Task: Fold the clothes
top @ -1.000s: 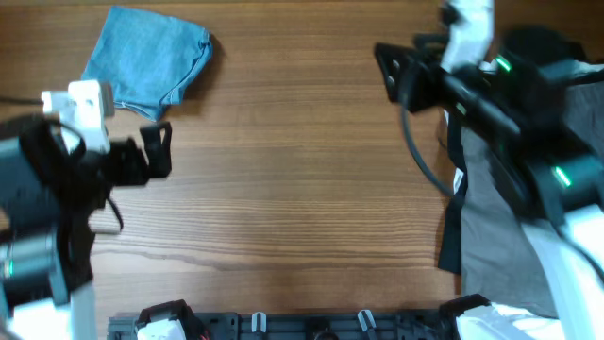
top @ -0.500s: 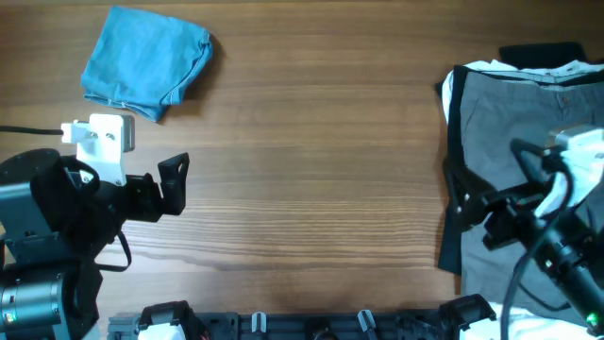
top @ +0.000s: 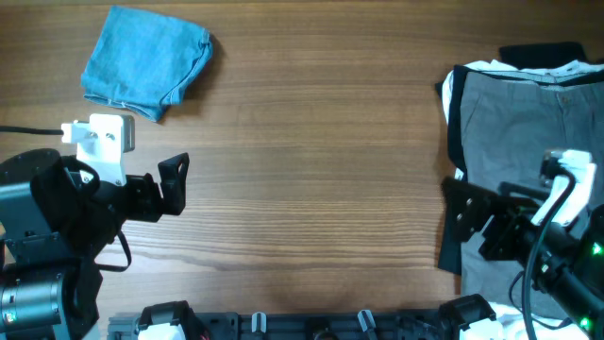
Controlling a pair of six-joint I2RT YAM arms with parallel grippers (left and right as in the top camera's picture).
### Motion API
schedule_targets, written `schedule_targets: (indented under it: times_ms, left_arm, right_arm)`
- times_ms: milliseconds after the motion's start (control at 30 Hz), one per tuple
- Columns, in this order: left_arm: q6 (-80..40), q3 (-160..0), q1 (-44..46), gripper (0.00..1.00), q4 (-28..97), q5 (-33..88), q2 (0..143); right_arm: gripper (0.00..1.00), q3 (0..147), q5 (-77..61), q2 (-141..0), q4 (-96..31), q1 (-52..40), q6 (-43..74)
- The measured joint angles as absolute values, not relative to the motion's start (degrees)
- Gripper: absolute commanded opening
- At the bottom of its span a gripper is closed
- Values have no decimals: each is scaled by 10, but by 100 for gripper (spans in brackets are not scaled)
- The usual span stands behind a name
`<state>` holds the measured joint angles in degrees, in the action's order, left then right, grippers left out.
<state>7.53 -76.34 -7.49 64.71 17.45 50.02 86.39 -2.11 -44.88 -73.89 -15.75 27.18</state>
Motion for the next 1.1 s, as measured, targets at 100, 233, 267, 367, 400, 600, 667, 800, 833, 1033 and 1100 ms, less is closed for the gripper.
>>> schedule_targets:
  times_ms: [100, 233, 267, 367, 400, 600, 667, 800, 833, 1033, 1100]
  left_arm:
    - [76, -763, -75, 100, 647, 175, 500]
    - [77, -763, -75, 100, 647, 175, 500]
    - [77, -763, -75, 100, 648, 175, 500]
    - [79, -762, -75, 100, 647, 175, 500]
    - [79, -762, -75, 100, 648, 175, 500]
    - [79, -762, -75, 100, 647, 175, 500]
    - [79, -762, -75, 100, 647, 175, 500]
    - [79, -762, -75, 100, 647, 175, 500]
    - [79, -762, -75, 100, 647, 175, 500]
    - [79, -762, -75, 100, 647, 175, 500]
    - [79, -762, -75, 100, 647, 175, 500]
  right_arm:
    - [100, 858, 92, -443, -698, -154, 271]
    - [100, 756, 197, -356, -523, -124, 272]
    - [100, 709, 211, -313, -492, -115, 272]
    - [100, 600, 229, -231, -480, -97, 272]
    - [100, 553, 232, -204, -469, -92, 274]
    - [100, 300, 148, -102, -221, -84, 192]
    - [100, 238, 99, -86, -176, -84, 163]
    - [100, 145, 45, -47, -114, -84, 141]
    - [100, 119, 38, -23, -93, -84, 136]
    - [100, 30, 17, -10, 35, -13, 183]
    - [100, 9, 17, -9, 3, 1, 220]
